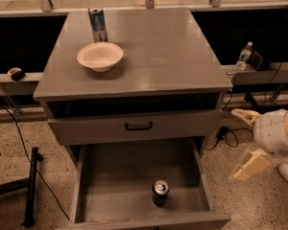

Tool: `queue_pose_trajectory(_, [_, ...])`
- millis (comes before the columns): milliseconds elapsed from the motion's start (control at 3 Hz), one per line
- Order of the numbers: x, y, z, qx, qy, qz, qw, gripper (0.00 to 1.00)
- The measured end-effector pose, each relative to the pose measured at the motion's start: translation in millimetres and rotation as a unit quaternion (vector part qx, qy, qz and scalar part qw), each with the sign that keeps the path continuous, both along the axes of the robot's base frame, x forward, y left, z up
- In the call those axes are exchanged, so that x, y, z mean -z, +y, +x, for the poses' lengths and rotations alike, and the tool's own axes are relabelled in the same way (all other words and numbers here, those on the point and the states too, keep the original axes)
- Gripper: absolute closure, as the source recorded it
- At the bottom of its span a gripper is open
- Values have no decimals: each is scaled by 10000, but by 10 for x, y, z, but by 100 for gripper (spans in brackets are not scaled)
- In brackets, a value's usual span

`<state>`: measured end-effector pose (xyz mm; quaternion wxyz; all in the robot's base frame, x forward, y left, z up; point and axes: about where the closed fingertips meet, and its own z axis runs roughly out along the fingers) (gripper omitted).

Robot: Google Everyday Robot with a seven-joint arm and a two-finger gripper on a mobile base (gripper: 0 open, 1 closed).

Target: Pick pepsi can from middle drawer and place on counter

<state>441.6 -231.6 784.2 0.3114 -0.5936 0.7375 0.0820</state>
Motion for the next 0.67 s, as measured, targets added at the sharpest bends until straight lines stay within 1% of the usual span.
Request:
queue_pose_trajectory(333, [14, -23, 19, -46, -137, -104, 9998, 0])
queue_pose_trajectory(667, [42, 85, 25, -221, -341, 199, 9990, 0])
